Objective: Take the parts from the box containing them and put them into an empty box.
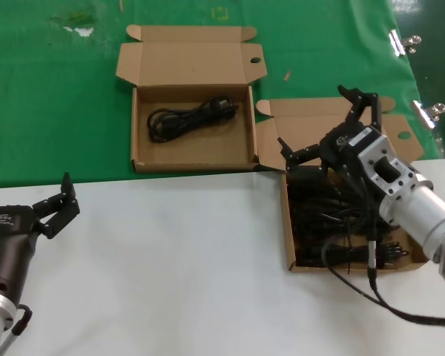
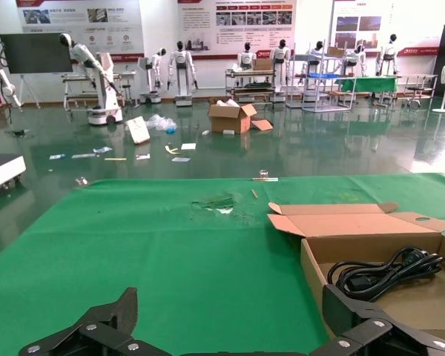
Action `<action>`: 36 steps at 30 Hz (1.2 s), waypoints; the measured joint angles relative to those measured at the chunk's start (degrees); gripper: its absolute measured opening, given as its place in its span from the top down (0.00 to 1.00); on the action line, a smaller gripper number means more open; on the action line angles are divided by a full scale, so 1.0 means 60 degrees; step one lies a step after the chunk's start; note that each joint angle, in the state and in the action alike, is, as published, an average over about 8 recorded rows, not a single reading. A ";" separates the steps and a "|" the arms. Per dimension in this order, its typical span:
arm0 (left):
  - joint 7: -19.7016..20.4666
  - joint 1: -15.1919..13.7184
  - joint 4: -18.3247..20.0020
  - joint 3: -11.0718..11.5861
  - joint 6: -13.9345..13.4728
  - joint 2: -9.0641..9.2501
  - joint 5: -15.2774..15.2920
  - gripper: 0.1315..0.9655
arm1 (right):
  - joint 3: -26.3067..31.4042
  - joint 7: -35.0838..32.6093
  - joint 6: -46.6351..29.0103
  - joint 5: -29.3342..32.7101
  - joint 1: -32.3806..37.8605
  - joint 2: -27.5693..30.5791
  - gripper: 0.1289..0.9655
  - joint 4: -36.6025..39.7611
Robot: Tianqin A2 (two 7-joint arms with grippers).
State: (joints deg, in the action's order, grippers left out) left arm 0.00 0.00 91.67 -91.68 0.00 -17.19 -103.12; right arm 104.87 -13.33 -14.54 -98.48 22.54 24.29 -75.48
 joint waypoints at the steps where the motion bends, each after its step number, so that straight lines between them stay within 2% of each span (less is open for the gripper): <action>1: 0.0000 0.0000 0.0000 0.0000 0.0000 0.0000 0.0000 0.21 | -0.0066 0.0067 0.0073 -0.0024 -0.0113 -0.0036 0.00 -0.0081; 7: 0.0001 0.0000 0.0000 0.0000 0.0000 0.0000 0.0000 0.09 | -0.0462 0.0467 0.0509 -0.0163 -0.0791 -0.0249 0.00 -0.0568; 16: 0.0002 0.0000 0.0000 0.0000 0.0000 0.0000 0.0000 0.01 | -0.1046 0.1054 0.1150 -0.0368 -0.1784 -0.0563 0.00 -0.1284; 29: 0.0002 0.0000 0.0000 0.0000 0.0000 0.0000 -0.0002 0.00 | -0.1871 0.1891 0.2063 -0.0660 -0.3199 -0.1007 0.00 -0.2298; 36: 0.0002 0.0000 0.0000 0.0000 0.0000 0.0000 0.0000 0.00 | -0.2031 0.2054 0.2238 -0.0716 -0.3469 -0.1093 0.00 -0.2493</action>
State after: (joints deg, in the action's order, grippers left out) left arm 0.01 0.00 91.67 -91.67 0.00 -17.19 -103.13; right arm 92.68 -1.01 -1.11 -102.78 1.73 17.73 -90.44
